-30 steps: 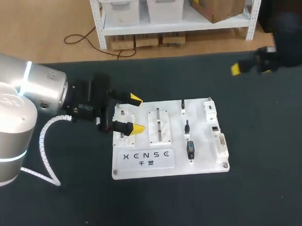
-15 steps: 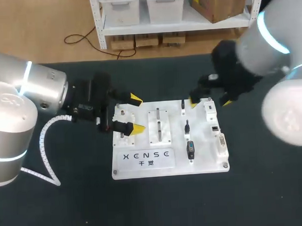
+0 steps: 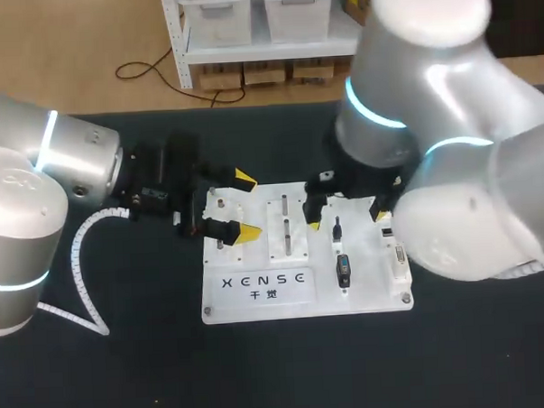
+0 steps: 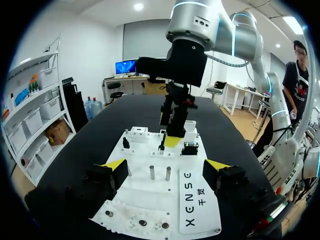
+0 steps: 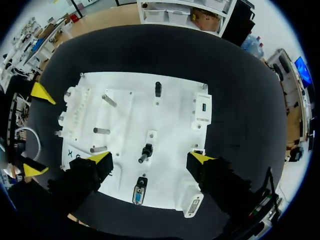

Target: Insert the Ethernet cable into its matching sockets.

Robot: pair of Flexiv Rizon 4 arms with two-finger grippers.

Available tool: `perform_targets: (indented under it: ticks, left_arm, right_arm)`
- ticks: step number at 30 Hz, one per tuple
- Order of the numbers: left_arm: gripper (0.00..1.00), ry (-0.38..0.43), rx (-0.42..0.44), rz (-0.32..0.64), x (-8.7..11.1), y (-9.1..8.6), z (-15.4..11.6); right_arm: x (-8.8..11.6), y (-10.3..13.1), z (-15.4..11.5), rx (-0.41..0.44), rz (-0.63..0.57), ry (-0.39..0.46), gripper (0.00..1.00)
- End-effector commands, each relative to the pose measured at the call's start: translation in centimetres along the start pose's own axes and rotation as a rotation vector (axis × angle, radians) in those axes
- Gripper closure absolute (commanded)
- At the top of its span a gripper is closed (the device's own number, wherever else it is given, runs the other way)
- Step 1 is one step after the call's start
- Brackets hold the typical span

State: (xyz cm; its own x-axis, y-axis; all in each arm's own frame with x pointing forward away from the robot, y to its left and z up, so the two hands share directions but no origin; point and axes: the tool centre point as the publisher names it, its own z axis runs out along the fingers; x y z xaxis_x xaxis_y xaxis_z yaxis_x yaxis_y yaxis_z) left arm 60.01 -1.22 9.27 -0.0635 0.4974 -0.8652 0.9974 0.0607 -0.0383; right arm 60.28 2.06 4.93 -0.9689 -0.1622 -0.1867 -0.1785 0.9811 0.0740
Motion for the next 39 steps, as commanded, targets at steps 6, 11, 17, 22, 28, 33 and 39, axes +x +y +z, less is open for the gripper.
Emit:
perform_targets:
  ticks: [6, 11, 17, 22, 28, 33, 39]
  left_arm:
    - [0.0, -0.004, 0.0, 0.002, 0.1, 0.0, 0.0]
    - [0.0, -0.004, 0.0, 0.002, 0.1, 0.0, 0.0]
    - [0.0, -0.004, 0.0, 0.002, 0.1, 0.0, 0.0]
    - [0.0, -0.004, 0.0, 0.002, 0.1, 0.0, 0.0]
    - [0.0, -0.004, 0.0, 0.002, 0.1, 0.0, 0.0]
    - [0.0, -0.004, 0.0, 0.002, 0.1, 0.0, 0.0]
    - [0.0, -0.004, 0.0, 0.002, 0.1, 0.0, 0.0]
  right_arm:
    - [-0.4, -0.3, 1.8, 0.084, 0.013, -0.002, 0.0]
    - [-0.5, -0.4, 2.3, 0.075, 0.012, -0.009, 0.0]
    - [-0.8, -0.1, 2.7, 0.068, -0.003, -0.012, 0.0]
    - [-0.8, 0.1, 3.0, 0.063, -0.005, -0.008, 0.46]
    - [-0.9, 0.1, 3.2, 0.061, -0.003, -0.004, 0.71]
    - [-1.1, 0.1, 3.3, 0.059, -0.006, -0.006, 1.0]
    - [-1.1, 0.3, 3.3, 0.053, -0.016, -0.002, 1.0]
